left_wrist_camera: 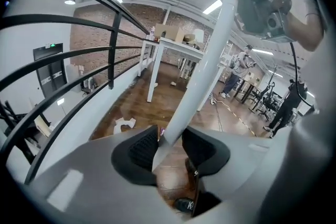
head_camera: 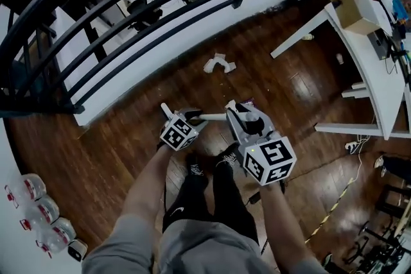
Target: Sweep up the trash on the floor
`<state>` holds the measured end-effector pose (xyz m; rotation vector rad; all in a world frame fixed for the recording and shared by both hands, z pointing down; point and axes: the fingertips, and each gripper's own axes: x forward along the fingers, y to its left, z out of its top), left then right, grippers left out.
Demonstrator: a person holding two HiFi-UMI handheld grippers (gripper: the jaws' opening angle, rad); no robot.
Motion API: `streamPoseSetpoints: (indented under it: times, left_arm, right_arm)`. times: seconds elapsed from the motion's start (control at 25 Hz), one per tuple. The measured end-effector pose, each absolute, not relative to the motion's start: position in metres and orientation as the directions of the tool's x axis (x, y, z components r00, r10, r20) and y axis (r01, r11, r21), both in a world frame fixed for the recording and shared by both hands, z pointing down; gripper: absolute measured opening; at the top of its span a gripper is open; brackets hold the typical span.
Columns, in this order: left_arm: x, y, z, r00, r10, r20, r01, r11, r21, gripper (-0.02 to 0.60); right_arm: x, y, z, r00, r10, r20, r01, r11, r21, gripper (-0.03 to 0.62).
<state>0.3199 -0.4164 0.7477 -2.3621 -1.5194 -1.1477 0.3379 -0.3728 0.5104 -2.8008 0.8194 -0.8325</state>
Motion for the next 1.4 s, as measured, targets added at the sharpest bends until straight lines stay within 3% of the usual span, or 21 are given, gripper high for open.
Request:
streamPoseSetpoints:
  times: [0.8,1.12,1.4]
  left_arm:
    - [0.355,-0.107,0.735,-0.051,0.811,0.583,0.942,-0.155,0.298,0.149]
    - [0.348,-0.062,0.732,-0.087,0.771,0.631,0.955,-0.115,0.273,0.146]
    - [0.383,-0.100,0.707,-0.051,0.737,0.674,0.965,-0.136,0.222,0.140]
  right_arm:
    - [0.351,-0.083,0.491,0.848,-0.180,0.498,-0.108,-0.979,-0.171,0.089]
    - [0.343,-0.018,0.493,0.859,-0.189,0.475,-0.063,-0.961,-0.268,0.090]
    - [0.377,-0.035,0.472,0.883,-0.248,0.399,-0.114,-0.937,-0.329,0.091]
